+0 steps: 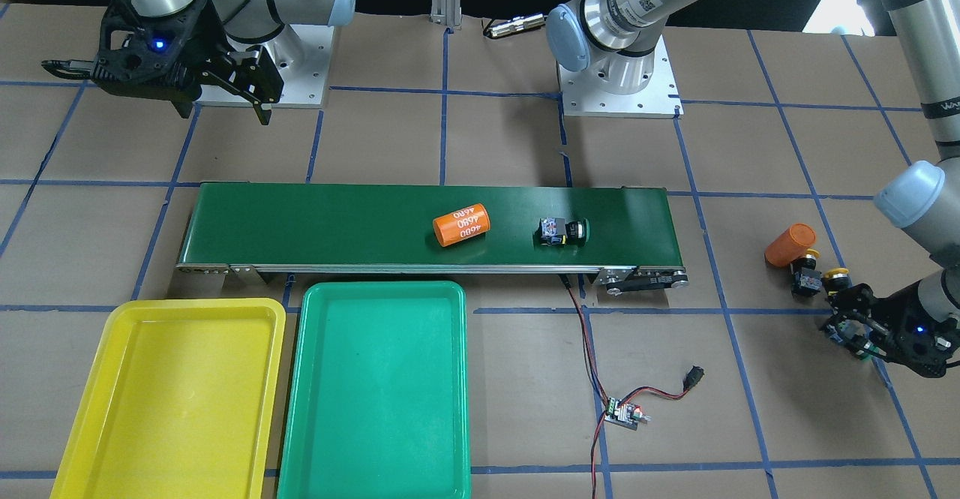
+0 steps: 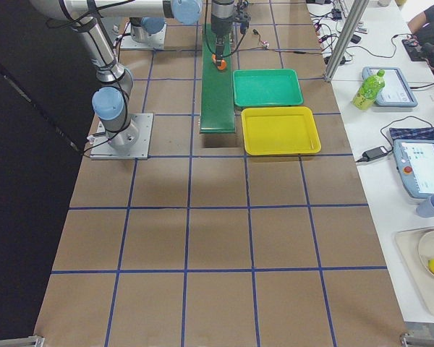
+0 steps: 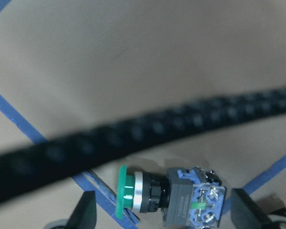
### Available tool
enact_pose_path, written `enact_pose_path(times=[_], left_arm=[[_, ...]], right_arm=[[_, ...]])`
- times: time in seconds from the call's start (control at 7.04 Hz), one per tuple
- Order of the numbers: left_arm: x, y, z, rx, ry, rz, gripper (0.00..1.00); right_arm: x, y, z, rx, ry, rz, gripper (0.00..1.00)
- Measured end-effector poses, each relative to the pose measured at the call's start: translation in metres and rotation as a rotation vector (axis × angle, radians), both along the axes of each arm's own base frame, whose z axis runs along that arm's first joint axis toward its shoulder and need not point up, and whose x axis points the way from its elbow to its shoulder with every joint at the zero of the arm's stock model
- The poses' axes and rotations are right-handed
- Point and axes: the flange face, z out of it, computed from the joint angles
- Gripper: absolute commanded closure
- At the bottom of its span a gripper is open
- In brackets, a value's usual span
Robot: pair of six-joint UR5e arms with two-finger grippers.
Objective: Sort buttons by color to trays
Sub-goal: 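Grasp another green-capped button switch with the left gripper, then place the second green-capped button on the belt with the left gripper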
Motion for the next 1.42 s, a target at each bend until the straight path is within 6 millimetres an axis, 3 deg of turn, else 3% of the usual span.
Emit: enact_pose_path(times=[0.14, 0.28, 0.43, 0.57, 0.85, 0.99, 1.28, 1.42], left_arm=[[0.000, 0.005, -0.007, 0.013, 0.009, 0.002, 0.00], [0.000, 0.010, -0.015, 0.024, 0.016, 0.005, 0.18], [0.000, 0.012, -0.018, 0.027, 0.018, 0.007, 0.63], [0.000, 0.013, -0.018, 0.023, 0.016, 0.011, 0.99], [-0.007, 0.013, -0.005, 0.017, 0.017, 0.052, 1.00], [-0.022, 0.011, 0.012, 0.025, 0.031, 0.123, 0.99], [-0.095, 0.016, 0.066, 0.048, 0.067, 0.329, 0.99], [-0.151, 0.027, 0.092, 0.058, 0.068, 0.433, 1.00]], right_arm=[[0.000, 0.000, 0.000, 0.002, 0.001, 0.000, 0.00], [0.000, 0.000, 0.000, 0.004, 0.001, 0.000, 0.00], [0.000, 0.000, -0.001, 0.005, 0.001, 0.000, 0.00], [0.000, 0.001, -0.001, 0.005, 0.001, 0.000, 0.00], [0.000, 0.001, -0.001, 0.005, 0.001, 0.000, 0.00], [0.000, 0.001, -0.001, 0.006, 0.001, 0.000, 0.00], [0.000, 0.001, -0.001, 0.006, 0.001, -0.001, 0.00], [0.000, 0.001, 0.000, 0.005, 0.000, -0.001, 0.00]])
